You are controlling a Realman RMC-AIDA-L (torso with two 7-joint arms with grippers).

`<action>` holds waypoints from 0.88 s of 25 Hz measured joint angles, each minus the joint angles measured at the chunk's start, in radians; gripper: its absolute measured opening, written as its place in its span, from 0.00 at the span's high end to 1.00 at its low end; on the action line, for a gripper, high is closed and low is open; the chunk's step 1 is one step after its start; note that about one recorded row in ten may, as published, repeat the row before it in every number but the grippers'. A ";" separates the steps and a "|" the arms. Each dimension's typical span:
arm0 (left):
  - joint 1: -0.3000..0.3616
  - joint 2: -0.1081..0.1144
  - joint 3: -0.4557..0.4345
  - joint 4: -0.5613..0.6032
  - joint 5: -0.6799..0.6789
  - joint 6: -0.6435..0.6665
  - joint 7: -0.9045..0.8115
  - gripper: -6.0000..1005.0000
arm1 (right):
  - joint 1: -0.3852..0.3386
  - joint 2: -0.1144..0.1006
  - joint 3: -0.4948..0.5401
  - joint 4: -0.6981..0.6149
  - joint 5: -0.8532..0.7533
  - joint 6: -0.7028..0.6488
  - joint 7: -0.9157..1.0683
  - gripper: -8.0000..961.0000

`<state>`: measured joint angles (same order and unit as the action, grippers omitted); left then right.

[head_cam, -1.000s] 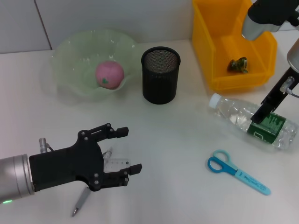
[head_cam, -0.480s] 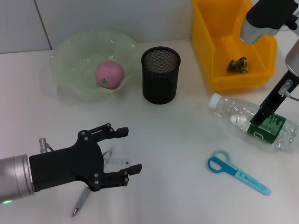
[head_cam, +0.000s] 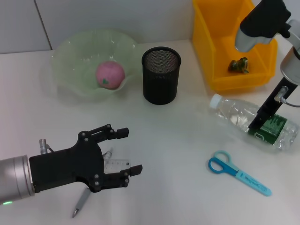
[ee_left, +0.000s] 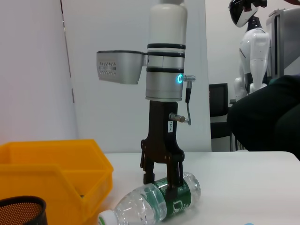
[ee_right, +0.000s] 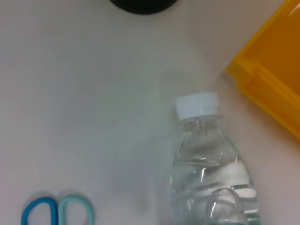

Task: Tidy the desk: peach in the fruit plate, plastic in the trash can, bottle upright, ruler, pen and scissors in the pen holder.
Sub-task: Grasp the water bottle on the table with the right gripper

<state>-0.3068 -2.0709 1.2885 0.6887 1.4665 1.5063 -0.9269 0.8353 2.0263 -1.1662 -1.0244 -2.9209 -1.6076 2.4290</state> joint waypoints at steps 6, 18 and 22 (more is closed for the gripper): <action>0.000 0.000 0.000 0.000 0.000 0.000 -0.001 0.18 | -0.001 -0.003 -0.007 0.018 -0.001 0.018 0.006 0.15; -0.006 0.000 0.000 0.000 0.000 0.000 -0.003 0.18 | -0.004 -0.008 -0.020 0.064 -0.001 0.055 0.017 0.16; -0.006 0.000 0.000 0.000 0.000 0.000 -0.003 0.18 | -0.006 -0.007 -0.021 0.076 -0.001 0.067 0.020 0.16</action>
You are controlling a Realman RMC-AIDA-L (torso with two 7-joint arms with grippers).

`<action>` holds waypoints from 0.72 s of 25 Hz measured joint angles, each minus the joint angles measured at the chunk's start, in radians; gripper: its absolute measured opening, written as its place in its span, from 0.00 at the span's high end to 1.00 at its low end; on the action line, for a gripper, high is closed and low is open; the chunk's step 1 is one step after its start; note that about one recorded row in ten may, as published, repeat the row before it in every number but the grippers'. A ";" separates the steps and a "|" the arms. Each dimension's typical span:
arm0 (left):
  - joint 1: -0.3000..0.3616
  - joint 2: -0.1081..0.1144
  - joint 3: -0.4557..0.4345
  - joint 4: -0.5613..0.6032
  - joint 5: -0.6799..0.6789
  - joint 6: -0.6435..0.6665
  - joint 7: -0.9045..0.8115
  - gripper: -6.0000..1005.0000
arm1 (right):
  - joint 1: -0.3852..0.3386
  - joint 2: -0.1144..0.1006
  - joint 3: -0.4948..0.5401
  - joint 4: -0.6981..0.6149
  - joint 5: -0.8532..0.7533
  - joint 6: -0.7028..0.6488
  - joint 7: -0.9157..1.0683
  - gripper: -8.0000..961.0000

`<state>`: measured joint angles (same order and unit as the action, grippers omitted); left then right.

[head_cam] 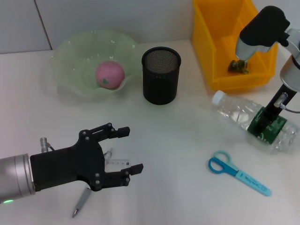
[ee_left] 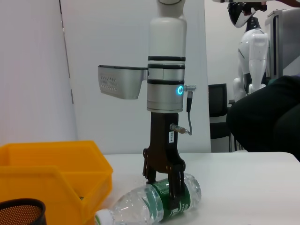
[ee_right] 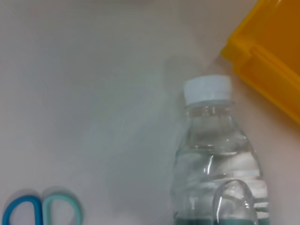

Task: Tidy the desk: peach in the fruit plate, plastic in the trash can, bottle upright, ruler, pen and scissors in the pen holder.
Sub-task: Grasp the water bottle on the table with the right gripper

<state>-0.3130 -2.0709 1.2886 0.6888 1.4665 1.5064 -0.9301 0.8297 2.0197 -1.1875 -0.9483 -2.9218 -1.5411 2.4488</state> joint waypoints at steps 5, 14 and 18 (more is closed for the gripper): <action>-0.001 0.000 0.000 0.000 0.000 0.000 0.000 0.18 | 0.000 0.001 -0.004 0.018 0.001 0.017 0.006 0.16; -0.001 0.000 0.000 0.000 0.000 0.000 -0.001 0.18 | 0.000 0.004 -0.006 0.033 0.001 0.035 0.009 0.16; -0.001 0.000 0.000 0.000 0.000 0.000 -0.001 0.18 | -0.001 0.006 -0.006 0.038 0.001 0.041 0.009 0.16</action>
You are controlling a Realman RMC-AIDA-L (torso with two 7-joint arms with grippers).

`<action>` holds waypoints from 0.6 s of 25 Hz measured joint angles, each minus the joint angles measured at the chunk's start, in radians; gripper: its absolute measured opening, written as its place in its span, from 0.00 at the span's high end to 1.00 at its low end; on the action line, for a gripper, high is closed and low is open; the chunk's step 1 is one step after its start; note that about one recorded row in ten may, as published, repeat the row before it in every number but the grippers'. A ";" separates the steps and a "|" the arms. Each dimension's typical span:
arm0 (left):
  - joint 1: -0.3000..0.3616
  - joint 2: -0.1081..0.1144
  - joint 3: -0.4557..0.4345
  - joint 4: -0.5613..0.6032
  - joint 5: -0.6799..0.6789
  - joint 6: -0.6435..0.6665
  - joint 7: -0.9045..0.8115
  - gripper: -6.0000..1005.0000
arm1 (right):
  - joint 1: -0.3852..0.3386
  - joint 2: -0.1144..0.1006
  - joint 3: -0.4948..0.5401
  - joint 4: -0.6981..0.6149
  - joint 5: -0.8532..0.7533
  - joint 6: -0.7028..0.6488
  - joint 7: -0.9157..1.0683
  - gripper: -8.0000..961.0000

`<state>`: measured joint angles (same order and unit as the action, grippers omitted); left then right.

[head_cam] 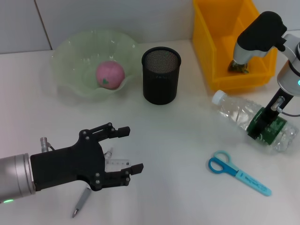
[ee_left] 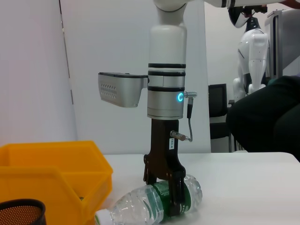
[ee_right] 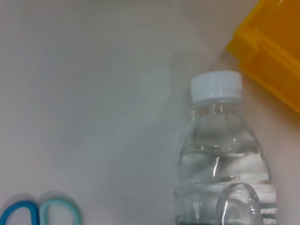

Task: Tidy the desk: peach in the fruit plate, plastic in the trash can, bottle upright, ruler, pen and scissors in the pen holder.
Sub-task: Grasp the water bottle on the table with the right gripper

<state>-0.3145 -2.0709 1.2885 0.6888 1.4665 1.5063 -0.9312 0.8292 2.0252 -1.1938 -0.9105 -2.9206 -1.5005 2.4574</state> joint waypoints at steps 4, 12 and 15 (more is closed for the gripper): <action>0.000 0.000 0.000 0.000 0.000 0.000 0.000 0.18 | 0.000 0.001 -0.001 0.002 0.000 0.005 0.000 0.16; 0.000 0.000 0.000 0.000 0.000 0.000 0.000 0.18 | -0.002 0.001 -0.001 0.003 0.000 0.014 0.000 0.16; -0.001 0.000 0.000 0.000 0.000 0.000 0.000 0.18 | -0.002 0.001 -0.001 0.010 0.000 0.019 0.000 0.16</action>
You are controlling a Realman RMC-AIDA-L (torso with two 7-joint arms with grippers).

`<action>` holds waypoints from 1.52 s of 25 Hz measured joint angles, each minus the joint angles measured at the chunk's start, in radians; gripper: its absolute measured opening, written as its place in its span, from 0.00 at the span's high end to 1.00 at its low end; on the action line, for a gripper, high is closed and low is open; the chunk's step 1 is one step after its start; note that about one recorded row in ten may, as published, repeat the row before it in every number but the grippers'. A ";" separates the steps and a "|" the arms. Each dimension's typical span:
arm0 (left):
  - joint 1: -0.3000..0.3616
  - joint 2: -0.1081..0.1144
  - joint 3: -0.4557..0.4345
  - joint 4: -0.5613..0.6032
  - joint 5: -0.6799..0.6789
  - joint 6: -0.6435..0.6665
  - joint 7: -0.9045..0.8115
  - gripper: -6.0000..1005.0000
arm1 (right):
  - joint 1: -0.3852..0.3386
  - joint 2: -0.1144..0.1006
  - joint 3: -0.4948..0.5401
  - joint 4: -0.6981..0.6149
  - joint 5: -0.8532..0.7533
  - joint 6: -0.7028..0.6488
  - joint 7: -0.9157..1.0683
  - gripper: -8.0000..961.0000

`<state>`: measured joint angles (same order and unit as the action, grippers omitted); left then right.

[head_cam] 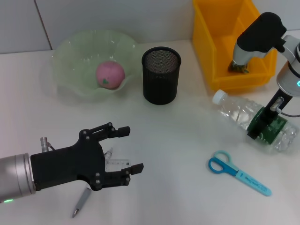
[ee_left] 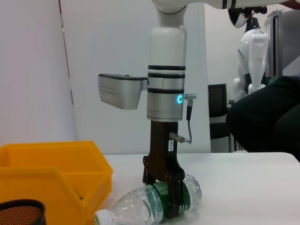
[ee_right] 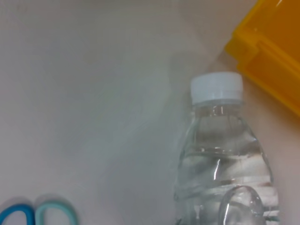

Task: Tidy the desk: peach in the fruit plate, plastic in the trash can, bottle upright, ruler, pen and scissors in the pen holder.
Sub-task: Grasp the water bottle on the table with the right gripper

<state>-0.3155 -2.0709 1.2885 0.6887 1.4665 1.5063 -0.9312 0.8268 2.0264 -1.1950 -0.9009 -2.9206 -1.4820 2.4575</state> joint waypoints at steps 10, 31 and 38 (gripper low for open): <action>-0.001 0.000 0.000 0.000 0.000 0.001 0.000 0.18 | 0.001 0.000 -0.008 0.018 0.000 0.015 0.000 0.16; -0.001 0.000 0.000 0.000 0.000 0.000 0.000 0.18 | -0.006 0.003 -0.008 0.018 0.000 0.032 -0.013 0.17; -0.002 0.000 0.000 0.000 0.000 0.000 0.000 0.18 | -0.018 0.016 -0.007 0.006 0.001 0.041 -0.055 0.19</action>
<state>-0.3172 -2.0709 1.2885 0.6887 1.4665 1.5064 -0.9313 0.8089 2.0429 -1.2021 -0.8945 -2.9200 -1.4413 2.4028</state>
